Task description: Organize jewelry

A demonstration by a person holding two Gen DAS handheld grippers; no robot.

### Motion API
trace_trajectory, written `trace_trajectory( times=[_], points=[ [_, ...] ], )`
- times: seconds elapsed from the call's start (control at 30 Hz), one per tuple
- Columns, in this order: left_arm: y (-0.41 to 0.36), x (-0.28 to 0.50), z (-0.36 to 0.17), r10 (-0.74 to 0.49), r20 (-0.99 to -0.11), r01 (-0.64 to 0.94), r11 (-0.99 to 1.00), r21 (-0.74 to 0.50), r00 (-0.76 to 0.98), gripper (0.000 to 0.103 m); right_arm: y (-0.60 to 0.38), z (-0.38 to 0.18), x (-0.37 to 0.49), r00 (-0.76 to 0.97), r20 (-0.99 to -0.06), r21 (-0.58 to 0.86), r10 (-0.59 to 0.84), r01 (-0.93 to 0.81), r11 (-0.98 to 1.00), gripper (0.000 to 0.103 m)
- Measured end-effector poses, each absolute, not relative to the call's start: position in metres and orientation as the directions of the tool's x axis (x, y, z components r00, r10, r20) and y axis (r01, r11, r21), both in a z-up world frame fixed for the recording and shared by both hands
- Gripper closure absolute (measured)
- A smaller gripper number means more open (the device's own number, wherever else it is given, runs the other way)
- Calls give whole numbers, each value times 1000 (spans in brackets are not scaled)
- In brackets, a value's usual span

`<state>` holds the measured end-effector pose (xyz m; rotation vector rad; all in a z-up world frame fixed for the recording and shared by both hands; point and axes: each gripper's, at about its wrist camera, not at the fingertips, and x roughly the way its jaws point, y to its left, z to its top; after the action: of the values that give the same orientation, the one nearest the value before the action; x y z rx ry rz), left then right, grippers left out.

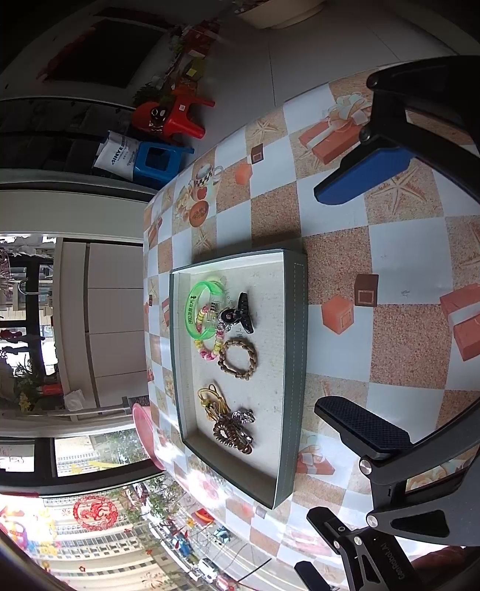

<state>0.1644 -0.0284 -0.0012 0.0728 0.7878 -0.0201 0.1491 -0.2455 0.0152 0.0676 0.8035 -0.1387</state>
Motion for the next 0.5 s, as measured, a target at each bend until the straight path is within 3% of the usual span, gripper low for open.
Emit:
trace_trajectory(
  times=[0.5],
  points=[
    [-28, 164, -2, 7, -711, 47, 997, 56, 703, 0, -244, 16, 148, 688, -719, 10, -95, 147, 989, 0]
  ],
)
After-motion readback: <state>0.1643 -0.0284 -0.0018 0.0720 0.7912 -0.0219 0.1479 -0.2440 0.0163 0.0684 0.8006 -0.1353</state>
